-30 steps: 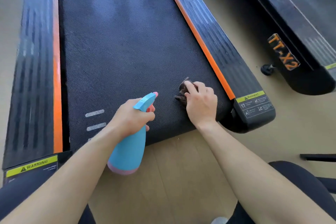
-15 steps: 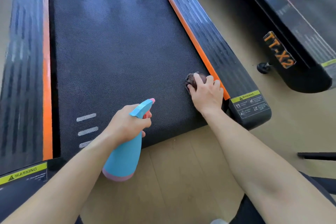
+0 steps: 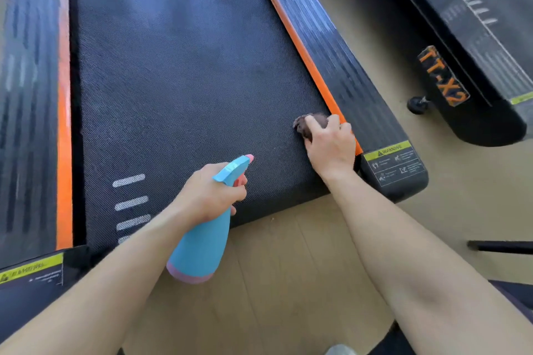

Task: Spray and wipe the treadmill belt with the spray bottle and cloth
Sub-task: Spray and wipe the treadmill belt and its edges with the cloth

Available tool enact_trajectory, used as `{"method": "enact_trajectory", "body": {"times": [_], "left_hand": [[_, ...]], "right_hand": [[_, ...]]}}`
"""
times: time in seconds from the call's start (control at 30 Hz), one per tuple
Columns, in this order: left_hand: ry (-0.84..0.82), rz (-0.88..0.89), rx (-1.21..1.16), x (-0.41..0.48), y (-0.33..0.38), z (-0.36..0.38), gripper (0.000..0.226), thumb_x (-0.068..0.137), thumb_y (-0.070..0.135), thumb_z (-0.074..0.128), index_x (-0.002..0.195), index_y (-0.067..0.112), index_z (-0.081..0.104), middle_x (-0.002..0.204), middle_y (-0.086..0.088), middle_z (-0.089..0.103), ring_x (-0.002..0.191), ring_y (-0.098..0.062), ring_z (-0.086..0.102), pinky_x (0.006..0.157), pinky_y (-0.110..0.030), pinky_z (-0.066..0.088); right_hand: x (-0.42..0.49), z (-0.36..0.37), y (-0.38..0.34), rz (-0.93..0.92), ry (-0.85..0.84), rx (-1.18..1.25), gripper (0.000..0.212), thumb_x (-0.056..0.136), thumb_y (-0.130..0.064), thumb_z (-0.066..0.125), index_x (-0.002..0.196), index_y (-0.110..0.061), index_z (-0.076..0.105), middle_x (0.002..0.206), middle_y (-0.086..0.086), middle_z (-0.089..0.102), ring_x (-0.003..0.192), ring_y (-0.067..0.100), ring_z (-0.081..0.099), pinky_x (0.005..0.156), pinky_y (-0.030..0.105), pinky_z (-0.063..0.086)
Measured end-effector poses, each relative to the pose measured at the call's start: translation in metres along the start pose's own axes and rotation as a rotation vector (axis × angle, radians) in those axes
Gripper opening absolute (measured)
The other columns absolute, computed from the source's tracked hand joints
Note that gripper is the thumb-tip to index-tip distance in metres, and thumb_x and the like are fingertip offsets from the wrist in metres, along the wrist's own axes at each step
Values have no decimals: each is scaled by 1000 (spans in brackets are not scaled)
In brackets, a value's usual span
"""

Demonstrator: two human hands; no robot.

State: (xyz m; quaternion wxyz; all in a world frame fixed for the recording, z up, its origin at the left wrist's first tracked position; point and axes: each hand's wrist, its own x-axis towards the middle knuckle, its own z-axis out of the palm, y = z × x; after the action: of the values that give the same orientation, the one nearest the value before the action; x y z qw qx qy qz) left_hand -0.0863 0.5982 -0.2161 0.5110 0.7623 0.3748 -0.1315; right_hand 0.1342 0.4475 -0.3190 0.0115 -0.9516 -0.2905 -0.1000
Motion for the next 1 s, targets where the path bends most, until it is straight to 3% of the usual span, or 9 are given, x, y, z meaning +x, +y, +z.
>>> {"method": "enact_trajectory", "body": {"times": [0.27,0.43,0.6,0.73,0.8,0.93,1.0], "left_hand": [[-2,4,-22,1,4,-3,26,68,30,68,91,19,73,95,-1,77,63,-19,77,84,-47,66],[18,5,4,4,3,-1,8,80,19,72,88,18,71,93,-2,75,63,-20,77,84,-42,65],[1,-5,19,3,0,-2,21,75,27,69,95,21,73,94,1,75,62,-20,78,85,-41,65],[-72,-32,8,-3,-6,-2,29,68,31,67,95,23,74,93,1,76,65,-18,76,84,-47,66],[-103,-37,19,-4,-11,-3,26,65,30,65,89,22,72,93,0,76,64,-18,76,85,-49,65],[-86,-12,80,-4,-18,-2,6,82,12,71,84,17,67,86,0,74,61,-20,77,80,-36,59],[-74,1,92,-3,-20,0,8,84,9,69,84,17,67,81,5,72,61,-19,77,79,-33,56]], "right_hand": [[-85,-23,12,87,-93,-14,38,80,-37,75,115,-25,63,98,18,51,79,37,55,54,38,47],[-41,-17,18,62,-58,-40,34,84,-36,73,115,-25,64,102,18,51,85,39,54,60,42,50],[-33,-23,-3,239,-81,-45,27,90,-37,65,114,-24,61,107,17,51,91,39,53,65,43,49],[-87,-38,-9,187,-168,-66,24,87,-38,67,106,-23,64,99,15,51,82,37,55,53,35,40],[-82,-42,-2,158,-181,-75,20,90,-39,64,104,-24,65,98,14,52,84,37,55,54,35,37],[-48,-37,7,346,-169,-35,27,98,-37,55,121,-23,59,110,17,49,99,40,53,69,44,49],[-54,-33,-9,395,-173,-8,29,97,-36,56,122,-21,58,113,19,49,99,41,52,66,42,47]]}}
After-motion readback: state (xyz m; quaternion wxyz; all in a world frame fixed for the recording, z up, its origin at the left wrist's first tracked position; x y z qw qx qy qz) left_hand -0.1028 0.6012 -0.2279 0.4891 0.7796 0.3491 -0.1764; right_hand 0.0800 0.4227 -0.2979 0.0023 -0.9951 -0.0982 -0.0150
